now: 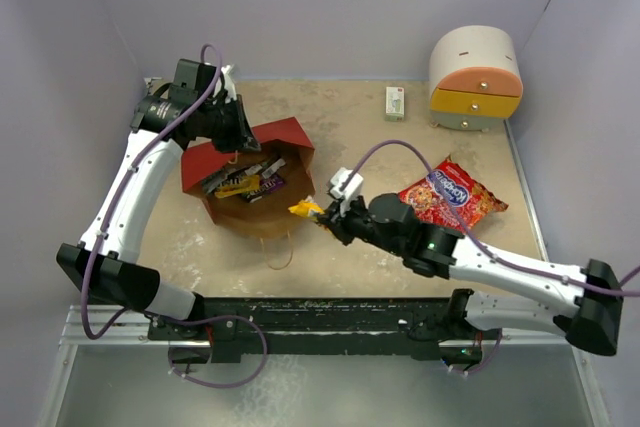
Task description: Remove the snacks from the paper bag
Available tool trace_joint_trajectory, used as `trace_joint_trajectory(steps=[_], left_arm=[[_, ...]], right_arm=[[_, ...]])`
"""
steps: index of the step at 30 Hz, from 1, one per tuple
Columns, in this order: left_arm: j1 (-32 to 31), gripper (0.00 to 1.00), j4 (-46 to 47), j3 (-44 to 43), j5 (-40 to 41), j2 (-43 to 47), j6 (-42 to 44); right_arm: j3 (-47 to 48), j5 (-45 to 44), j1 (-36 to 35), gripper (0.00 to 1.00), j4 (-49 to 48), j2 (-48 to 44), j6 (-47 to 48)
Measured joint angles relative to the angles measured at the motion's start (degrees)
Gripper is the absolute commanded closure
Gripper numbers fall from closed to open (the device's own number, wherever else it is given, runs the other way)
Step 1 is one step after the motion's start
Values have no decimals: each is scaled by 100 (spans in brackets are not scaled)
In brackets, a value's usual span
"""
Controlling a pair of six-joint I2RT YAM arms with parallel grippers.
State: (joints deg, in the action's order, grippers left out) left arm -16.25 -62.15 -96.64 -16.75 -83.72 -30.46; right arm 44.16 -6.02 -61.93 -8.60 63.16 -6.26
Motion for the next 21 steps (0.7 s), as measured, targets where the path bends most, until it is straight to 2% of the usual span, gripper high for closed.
trace_joint_trajectory(steps=[3, 7, 9, 12, 16, 21], left_arm=[[0, 100, -9, -2, 109, 0, 7], [0, 100, -98, -107, 304, -52, 94], [0, 100, -199, -229, 420, -129, 157], [0, 100, -282, -382, 553, -249, 229], [0, 100, -326, -461, 518, -348, 260], [0, 100, -310, -461, 278, -363, 254]], right_arm=[[-177, -509, 28, 89, 529, -664, -387], [-389, -1067, 262, 89, 1036, -1054, -756], [-417, -1233, 514, 90, 1263, -1047, -868], [-472, -1241, 1305, 89, 1456, -973, -988], [-509, -1062, 2315, 89, 1320, -586, -1005], [-492, -675, 2520, 89, 901, 560, -1008]])
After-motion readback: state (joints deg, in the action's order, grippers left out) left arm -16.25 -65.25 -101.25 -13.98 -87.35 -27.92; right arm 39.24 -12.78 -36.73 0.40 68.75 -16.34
